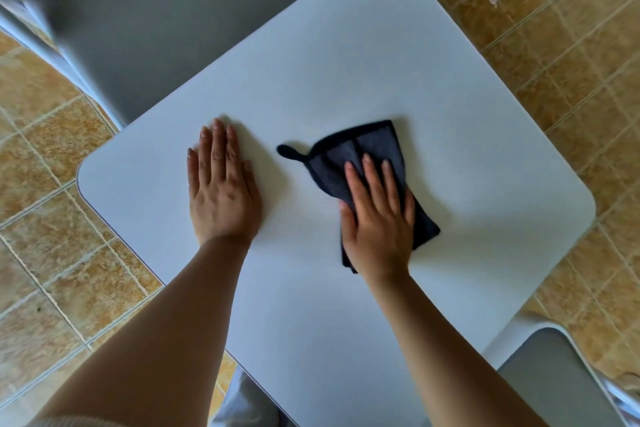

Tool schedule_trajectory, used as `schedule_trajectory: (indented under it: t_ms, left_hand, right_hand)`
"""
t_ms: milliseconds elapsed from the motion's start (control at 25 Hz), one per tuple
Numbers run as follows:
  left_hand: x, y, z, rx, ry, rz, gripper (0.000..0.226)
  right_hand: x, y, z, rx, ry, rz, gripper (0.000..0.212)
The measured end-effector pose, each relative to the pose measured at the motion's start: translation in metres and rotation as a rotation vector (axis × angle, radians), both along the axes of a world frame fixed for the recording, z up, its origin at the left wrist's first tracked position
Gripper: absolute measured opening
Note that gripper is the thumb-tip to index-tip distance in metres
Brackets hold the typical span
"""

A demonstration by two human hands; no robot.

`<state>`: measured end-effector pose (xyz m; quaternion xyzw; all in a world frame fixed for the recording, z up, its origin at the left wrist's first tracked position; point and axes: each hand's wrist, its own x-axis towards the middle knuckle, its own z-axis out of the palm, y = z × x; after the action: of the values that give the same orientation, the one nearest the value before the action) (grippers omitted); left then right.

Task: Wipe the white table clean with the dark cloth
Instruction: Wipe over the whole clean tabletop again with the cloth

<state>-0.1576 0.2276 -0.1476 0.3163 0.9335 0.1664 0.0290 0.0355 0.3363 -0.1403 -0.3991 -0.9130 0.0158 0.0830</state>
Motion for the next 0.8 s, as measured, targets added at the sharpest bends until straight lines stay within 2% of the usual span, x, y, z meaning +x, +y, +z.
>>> schedule_trajectory:
  t_ms: [160, 320, 400, 560, 680, 800]
  left_hand:
    - [0.000, 0.000, -0.001, -0.009, 0.011, -0.001, 0.052]
    - [0.000, 0.000, -0.001, -0.010, 0.002, -0.006, 0.053]
    - [-0.001, -0.001, -0.002, -0.019, 0.004, -0.007, 0.054]
    - [0.000, -0.001, -0.002, -0.021, 0.008, -0.013, 0.053]
    - [-0.001, -0.002, 0.000, -0.013, -0.008, -0.012, 0.053]
    - [0.000, -0.001, 0.001, -0.023, -0.024, -0.012, 0.054]
  right_hand:
    - [0.023, 0.042, 0.000, 0.035, -0.061, -0.221, 0.050]
    - [-0.037, 0.097, 0.001, -0.070, -0.004, -0.456, 0.053]
    - [-0.070, 0.102, -0.002, -0.077, 0.017, -0.420, 0.054]
    - [-0.092, 0.056, -0.009, 0.039, 0.104, -0.145, 0.047]
    - [-0.050, 0.002, -0.003, -0.010, 0.075, 0.037, 0.046]
    - [0.022, -0.014, 0.003, -0.023, 0.010, 0.060, 0.046]
